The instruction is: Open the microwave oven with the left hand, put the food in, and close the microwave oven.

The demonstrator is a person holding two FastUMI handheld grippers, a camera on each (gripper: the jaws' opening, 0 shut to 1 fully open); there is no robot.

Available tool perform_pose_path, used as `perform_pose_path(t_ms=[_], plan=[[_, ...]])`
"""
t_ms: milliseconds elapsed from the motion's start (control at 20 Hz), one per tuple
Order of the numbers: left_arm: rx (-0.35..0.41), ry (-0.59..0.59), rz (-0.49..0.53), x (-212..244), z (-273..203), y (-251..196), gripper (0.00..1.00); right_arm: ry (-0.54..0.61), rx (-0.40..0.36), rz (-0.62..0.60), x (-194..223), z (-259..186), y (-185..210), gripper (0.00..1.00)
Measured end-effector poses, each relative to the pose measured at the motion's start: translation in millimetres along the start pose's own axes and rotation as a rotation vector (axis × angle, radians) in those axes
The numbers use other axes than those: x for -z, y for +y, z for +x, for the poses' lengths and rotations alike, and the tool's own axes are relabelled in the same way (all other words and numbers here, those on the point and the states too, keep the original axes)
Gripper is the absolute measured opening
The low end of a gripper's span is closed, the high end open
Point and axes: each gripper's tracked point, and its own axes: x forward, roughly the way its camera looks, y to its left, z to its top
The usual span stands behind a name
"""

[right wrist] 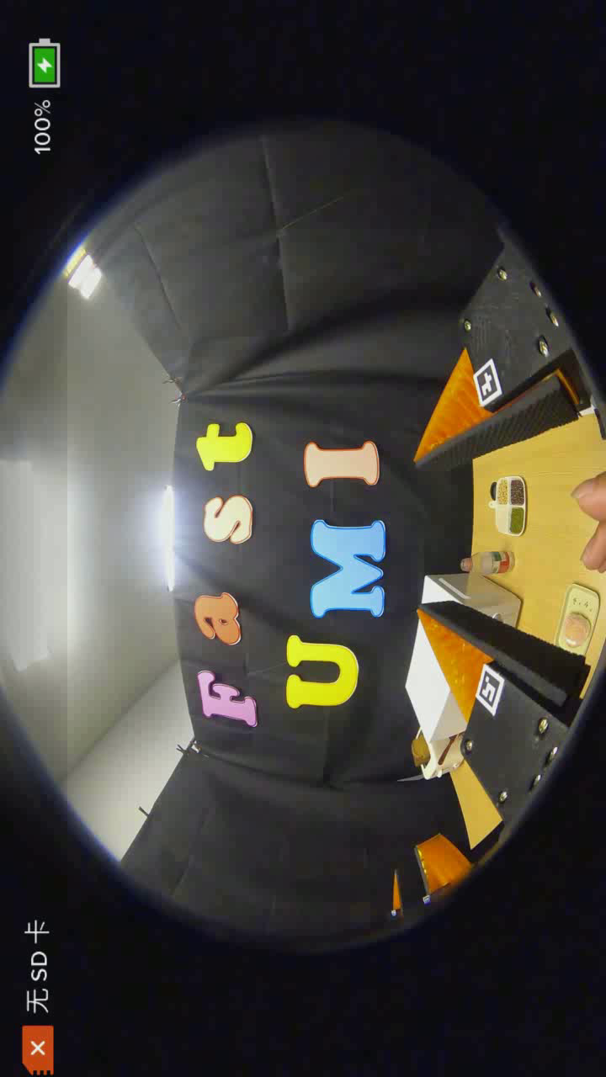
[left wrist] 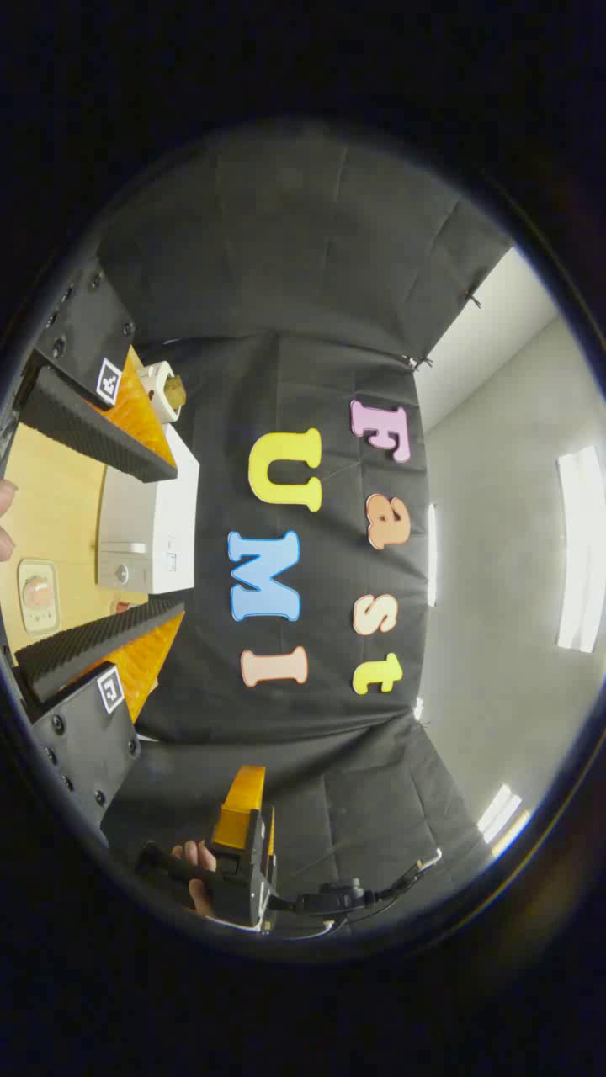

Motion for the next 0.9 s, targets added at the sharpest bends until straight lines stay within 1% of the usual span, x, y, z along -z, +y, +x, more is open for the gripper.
perform_pose_path(t_ms=[50,100,150,200,350,400,450,500,750,800,850,900], plan=[[0.000,0.002,0.000,0,0,0,0.94,0.002,0.003,0.000,1,0,0,0.96],[-0.002,0.000,0.000,1,-1,2,0.94,0.005,0.003,0.003,1,1,1,0.96],[-0.004,-0.002,-0.002,1,-2,3,0.96,0.007,0.002,0.005,1,1,3,0.95],[-0.005,-0.003,-0.006,1,-2,4,0.93,0.001,0.004,0.005,-1,0,3,0.95],[-0.002,0.002,-0.009,4,-2,4,0.94,-0.006,0.009,-0.011,-2,-3,3,0.95],[0.003,0.006,-0.011,7,-1,3,0.96,-0.008,0.013,-0.012,-3,-5,2,0.96],[0.006,0.008,-0.010,7,0,1,0.96,-0.013,0.018,-0.008,-5,-6,0,0.95],[0.010,0.011,-0.007,9,2,1,0.94,-0.017,0.022,-0.003,-6,-6,-1,0.95],[0.024,0.014,-0.007,13,2,-3,0.94,-0.013,0.036,0.000,-4,-10,-6,0.96],[0.024,0.016,-0.001,13,2,-3,0.96,-0.011,0.038,0.000,-4,-10,-6,0.96],[0.026,0.016,0.003,14,2,-4,0.94,-0.010,0.039,-0.001,-3,-10,-6,0.96],[0.027,0.016,0.006,13,2,-4,0.94,-0.011,0.041,-0.002,-4,-11,-6,0.96]])
